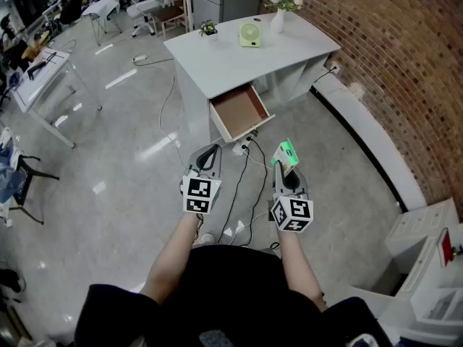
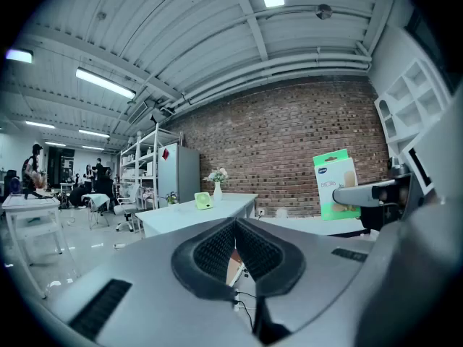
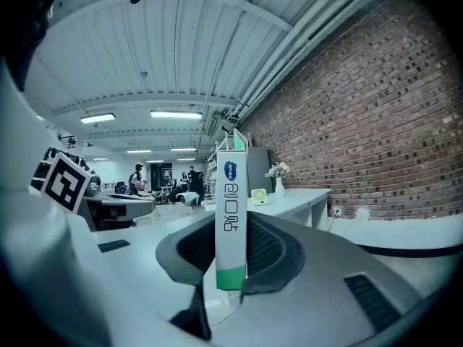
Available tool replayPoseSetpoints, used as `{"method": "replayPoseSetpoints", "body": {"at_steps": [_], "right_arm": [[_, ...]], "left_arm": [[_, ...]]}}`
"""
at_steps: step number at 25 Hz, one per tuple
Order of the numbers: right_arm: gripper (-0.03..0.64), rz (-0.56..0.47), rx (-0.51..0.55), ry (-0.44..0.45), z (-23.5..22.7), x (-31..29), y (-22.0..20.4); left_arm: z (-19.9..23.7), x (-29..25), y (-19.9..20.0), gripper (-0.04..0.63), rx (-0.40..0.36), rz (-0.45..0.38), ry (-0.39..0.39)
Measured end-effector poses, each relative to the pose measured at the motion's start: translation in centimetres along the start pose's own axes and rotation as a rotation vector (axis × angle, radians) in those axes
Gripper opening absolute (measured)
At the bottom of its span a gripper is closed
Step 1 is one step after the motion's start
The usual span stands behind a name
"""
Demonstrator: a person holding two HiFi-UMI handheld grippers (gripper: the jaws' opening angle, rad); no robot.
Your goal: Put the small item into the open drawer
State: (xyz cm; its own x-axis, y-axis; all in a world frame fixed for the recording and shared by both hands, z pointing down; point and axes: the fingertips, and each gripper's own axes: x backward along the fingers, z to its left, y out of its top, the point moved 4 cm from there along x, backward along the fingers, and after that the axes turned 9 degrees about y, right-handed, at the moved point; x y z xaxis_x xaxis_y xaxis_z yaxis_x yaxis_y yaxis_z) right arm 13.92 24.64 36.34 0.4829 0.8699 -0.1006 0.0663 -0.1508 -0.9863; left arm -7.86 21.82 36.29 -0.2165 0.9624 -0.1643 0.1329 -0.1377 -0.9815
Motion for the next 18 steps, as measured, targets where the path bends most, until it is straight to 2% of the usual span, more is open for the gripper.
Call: {"method": "replayPoseSetpoints", "body": {"at_steps": [10, 18], "right_arm": [[0.075, 0.002, -0.007, -0.003, 0.4, -0.3, -0.2], [0.083, -0.025, -0.050, -0.063, 1.4, -0.8, -0.6]], "left_arm": [[0.2, -0.2, -0.4, 0.023, 0.007, 0.006, -0.014], [1.9, -0.7, -1.4, 0.023, 0.004, 0.028, -0.066]]}}
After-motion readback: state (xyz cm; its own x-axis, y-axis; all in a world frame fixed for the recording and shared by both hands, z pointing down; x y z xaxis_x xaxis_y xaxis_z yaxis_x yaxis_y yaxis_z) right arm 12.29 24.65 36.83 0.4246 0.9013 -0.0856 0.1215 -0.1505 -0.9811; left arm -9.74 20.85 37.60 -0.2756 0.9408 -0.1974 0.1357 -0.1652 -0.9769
